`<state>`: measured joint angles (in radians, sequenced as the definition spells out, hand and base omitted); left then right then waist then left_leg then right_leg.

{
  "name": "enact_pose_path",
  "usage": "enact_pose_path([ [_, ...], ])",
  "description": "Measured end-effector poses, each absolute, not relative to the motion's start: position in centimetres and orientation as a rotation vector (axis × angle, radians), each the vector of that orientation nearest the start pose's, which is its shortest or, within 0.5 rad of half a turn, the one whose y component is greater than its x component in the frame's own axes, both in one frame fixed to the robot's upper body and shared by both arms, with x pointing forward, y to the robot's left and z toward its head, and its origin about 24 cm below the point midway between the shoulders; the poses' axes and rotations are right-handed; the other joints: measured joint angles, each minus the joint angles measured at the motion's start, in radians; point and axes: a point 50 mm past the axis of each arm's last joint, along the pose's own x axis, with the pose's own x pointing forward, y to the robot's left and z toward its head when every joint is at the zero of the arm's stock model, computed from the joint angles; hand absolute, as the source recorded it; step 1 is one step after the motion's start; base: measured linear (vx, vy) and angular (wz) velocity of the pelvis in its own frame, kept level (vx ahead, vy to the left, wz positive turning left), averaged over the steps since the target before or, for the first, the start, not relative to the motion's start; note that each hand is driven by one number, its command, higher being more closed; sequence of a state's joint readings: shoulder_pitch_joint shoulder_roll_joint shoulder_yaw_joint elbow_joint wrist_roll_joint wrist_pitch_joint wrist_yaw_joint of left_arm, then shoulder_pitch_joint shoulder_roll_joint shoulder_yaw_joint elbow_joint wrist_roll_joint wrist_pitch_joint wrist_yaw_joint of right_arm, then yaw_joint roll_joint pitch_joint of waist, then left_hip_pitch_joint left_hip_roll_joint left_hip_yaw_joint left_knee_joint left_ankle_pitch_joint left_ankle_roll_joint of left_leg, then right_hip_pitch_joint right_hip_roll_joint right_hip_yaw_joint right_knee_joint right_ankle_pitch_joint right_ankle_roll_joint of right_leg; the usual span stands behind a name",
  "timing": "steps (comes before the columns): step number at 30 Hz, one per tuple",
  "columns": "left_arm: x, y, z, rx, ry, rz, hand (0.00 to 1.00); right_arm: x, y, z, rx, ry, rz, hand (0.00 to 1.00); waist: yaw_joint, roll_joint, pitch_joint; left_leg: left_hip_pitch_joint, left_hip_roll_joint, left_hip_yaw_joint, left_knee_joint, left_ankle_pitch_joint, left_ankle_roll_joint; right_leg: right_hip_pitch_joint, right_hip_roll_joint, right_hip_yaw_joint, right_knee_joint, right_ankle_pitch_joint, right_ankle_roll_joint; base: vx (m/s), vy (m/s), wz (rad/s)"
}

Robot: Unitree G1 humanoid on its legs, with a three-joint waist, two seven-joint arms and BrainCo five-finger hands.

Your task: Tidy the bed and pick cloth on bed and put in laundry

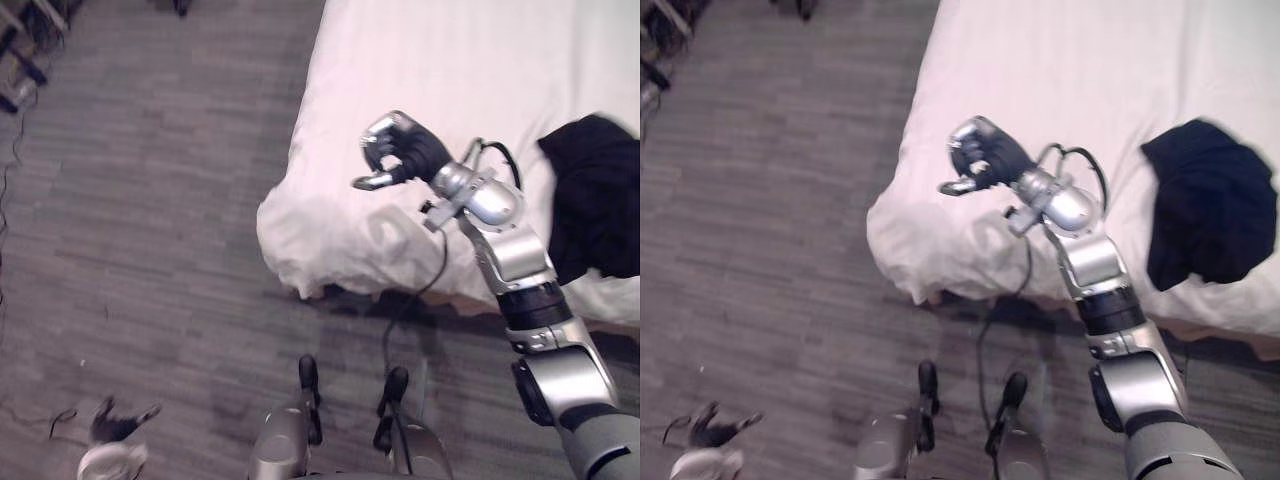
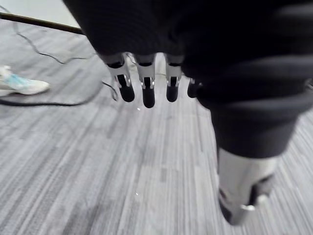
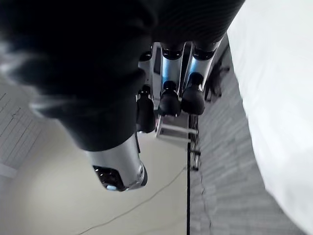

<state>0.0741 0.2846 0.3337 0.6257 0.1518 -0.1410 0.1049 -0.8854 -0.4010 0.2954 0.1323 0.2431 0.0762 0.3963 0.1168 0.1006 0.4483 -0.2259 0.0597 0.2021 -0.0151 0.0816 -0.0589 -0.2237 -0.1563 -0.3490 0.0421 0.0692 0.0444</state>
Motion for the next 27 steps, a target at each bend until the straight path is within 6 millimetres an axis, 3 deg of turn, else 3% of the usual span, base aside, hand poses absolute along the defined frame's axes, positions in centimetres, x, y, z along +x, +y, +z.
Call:
enact_pose_path([
  [2, 20.7, 27.0, -4.9, 0.306, 0.395, 0.295, 0.0, 34.4, -5.9, 23.1, -0.406, -0.41, 0.773, 1.0, 0.02, 0.027, 0.018, -0.06, -0.016, -0.007, 0.0, 0.007, 0.009, -0.071, -0.018, -0.002, 0.028, -0.003, 0.005, -0.01, 0.072, 0.14],
  [4, 22.3, 24.7, -4.4, 0.257, 0.346, 0.218, 0.0, 35.2, -5.4, 21.4, -0.387, -0.321, 0.758, 1.0, 0.037, 0.048, 0.028, -0.086, -0.026, -0.009, 0.0, 0.011, 0.016, -0.099, -0.03, -0.003, 0.04, -0.004, 0.006, 0.02, 0.067, 0.1],
  [7, 23.7, 21.1, -3.9, 0.18, 0.278, 0.094, 0.0, 36.9, -6.1, 17.6, -0.363, -0.122, 0.694, 1.0, 0.06, 0.086, 0.044, -0.129, -0.039, -0.019, 0.001, 0.019, 0.026, -0.143, -0.045, -0.007, 0.055, -0.004, 0.006, 0.02, 0.065, 0.14],
  [9, 24.3, 19.3, -3.9, 0.149, 0.253, 0.036, 0.0, 38.1, -8.6, 12.7, -0.349, 0.103, 0.618, 1.0, 0.082, 0.104, 0.05, -0.158, -0.047, -0.02, 0.002, 0.022, 0.03, -0.175, -0.055, -0.009, 0.06, -0.003, 0.008, 0.02, 0.047, 0.06],
  [10, 24.3, 19.1, -3.9, 0.142, 0.248, 0.032, 0.0, 38.2, -9.2, 11.4, -0.346, 0.156, 0.601, 1.0, 0.088, 0.104, 0.05, -0.159, -0.048, -0.02, 0.001, 0.022, 0.03, -0.177, -0.057, -0.009, 0.061, -0.002, 0.009, 0.03, 0.033, 0.03],
  [12, 24.8, 19.0, -3.6, 0.114, 0.228, 0.029, 0.0, 37.5, -13.3, 5.6, -0.322, 0.409, 0.506, 1.0, 0.089, 0.104, 0.05, -0.158, -0.055, -0.029, 0.002, 0.022, 0.03, -0.171, -0.065, -0.02, 0.062, -0.005, 0.012, 0.03, 0.026, 0.09],
  [14, 25.3, 18.9, -3.2, 0.098, 0.214, 0.017, 0.0, 36.7, -15.5, 3.4, -0.318, 0.5, 0.459, 1.0, 0.089, 0.104, 0.049, -0.157, -0.059, -0.035, 0.002, 0.022, 0.03, -0.168, -0.07, -0.026, 0.062, -0.006, 0.014, 0.02, 0.025, 0.12],
  [16, 26.0, 18.8, -2.6, 0.063, 0.192, 0.0, 0.0, 34.7, -19.1, 0.2, -0.273, 0.615, 0.365, 1.0, 0.078, 0.104, 0.049, -0.152, -0.066, -0.054, 0.002, 0.023, 0.032, -0.156, -0.08, -0.044, 0.071, -0.013, 0.023, 0.02, 0.025, 0.21],
  [20, 25.6, 18.8, -2.9, 0.051, 0.208, -0.03, 0.0, 33.4, -23.1, -0.3, -0.122, 0.589, 0.212, 1.0, 0.031, 0.104, 0.049, -0.106, -0.077, -0.055, -0.002, 0.023, 0.033, -0.117, -0.095, -0.05, 0.087, -0.022, 0.031, 0.01, 0.02, 0.04],
  [22, 24.7, 19.4, -3.3, 0.049, 0.224, -0.012, 0.0, 33.6, -23.0, 0.9, -0.102, 0.471, 0.231, 1.0, 0.002, 0.103, 0.05, -0.057, -0.074, -0.046, -0.006, 0.014, 0.039, -0.064, -0.089, -0.049, 0.063, -0.022, 0.031, 0.0, 0.017, -0.15],
  [24, 23.5, 20.2, -4.0, 0.051, 0.255, 0.015, 0.0, 33.5, -21.4, 2.7, -0.102, 0.31, 0.318, 1.0, -0.021, 0.097, 0.051, -0.017, -0.069, -0.021, -0.027, 0.012, 0.038, -0.041, -0.076, -0.028, 0.034, -0.018, 0.028, 0.0, 0.007, -0.37],
  [26, 21.4, 21.7, -5.4, 0.054, 0.329, 0.091, 0.0, 31.2, -15.9, 5.3, -0.144, 0.113, 0.59, 1.0, -0.057, 0.07, 0.059, 0.047, -0.055, 0.03, -0.048, 0.002, 0.028, 0.015, -0.051, 0.01, -0.018, 0.008, 0.029, 0.08, -0.023, -0.68],
  [27, 20.7, 22.2, -5.8, 0.061, 0.354, 0.108, 0.0, 29.9, -14.0, 5.4, -0.143, 0.082, 0.696, 1.0, -0.067, 0.054, 0.051, 0.063, -0.05, 0.042, -0.051, -0.004, 0.021, 0.025, -0.045, 0.024, -0.027, 0.013, 0.033, 0.1, -0.035, -0.61],
])
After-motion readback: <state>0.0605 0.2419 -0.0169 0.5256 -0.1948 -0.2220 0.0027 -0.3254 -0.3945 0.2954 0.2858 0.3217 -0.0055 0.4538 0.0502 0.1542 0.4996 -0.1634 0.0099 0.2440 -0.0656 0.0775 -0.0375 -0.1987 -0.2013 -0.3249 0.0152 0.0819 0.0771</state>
